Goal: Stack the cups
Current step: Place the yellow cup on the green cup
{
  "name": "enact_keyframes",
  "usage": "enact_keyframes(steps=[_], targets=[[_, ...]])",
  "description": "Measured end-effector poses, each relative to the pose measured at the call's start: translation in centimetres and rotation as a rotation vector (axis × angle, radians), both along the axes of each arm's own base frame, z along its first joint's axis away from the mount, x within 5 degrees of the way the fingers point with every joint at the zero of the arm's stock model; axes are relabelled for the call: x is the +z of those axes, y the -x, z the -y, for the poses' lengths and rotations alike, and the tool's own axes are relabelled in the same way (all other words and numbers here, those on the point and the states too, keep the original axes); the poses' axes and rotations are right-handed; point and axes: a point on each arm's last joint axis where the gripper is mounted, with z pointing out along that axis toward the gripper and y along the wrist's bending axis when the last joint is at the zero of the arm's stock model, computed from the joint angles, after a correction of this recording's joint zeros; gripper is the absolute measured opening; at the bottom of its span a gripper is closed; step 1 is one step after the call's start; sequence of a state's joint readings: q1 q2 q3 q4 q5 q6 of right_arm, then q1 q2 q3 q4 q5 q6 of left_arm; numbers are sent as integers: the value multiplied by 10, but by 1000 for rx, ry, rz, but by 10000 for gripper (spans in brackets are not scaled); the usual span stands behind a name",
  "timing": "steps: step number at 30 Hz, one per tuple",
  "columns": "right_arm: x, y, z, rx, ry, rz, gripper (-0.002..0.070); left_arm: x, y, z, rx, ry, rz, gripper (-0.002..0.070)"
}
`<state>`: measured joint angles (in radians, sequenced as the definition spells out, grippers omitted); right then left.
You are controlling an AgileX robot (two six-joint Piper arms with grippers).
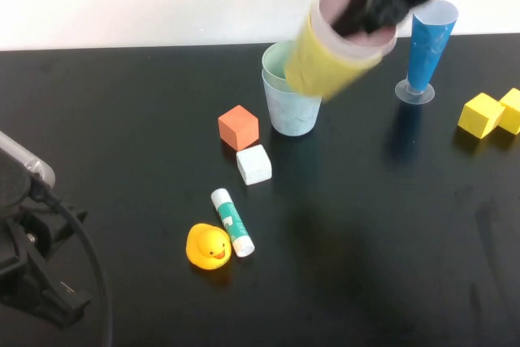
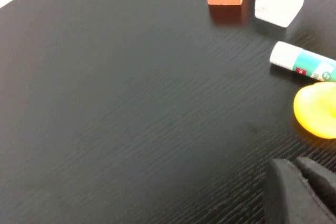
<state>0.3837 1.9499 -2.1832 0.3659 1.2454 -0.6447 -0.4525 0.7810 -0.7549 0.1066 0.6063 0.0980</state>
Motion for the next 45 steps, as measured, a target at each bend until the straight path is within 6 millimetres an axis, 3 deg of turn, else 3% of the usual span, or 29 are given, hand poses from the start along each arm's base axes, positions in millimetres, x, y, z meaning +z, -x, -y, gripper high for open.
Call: enact_keyframes(steps=[3,7,17,28,34,37,42,45], targets=[[25,6,1,-1,-53,82,64,0,0,0,0,-2,1,2],[29,-1,-1,-29,-94,146,64,-1,0,0,0,-2,-1,1],[-19,-35,-14,-48,-72,78,62,-2,0,0,1,-3,-4,1],[-29,-45,-17,-85,-83,83,62,-2,0,-1,2,-14,2,1],[-44,-50,-18,-101,-63,26,64,-2,0,-1,2,-14,2,2],[-46,-51,-18,-106,-63,17,118,-2,0,-1,2,-14,2,1],[-48,-52,-19,-108,-62,14,305,-2,0,-1,2,-14,2,2],[-42,-52,-19,-120,-78,29,331,-2,0,-1,2,-17,1,1]])
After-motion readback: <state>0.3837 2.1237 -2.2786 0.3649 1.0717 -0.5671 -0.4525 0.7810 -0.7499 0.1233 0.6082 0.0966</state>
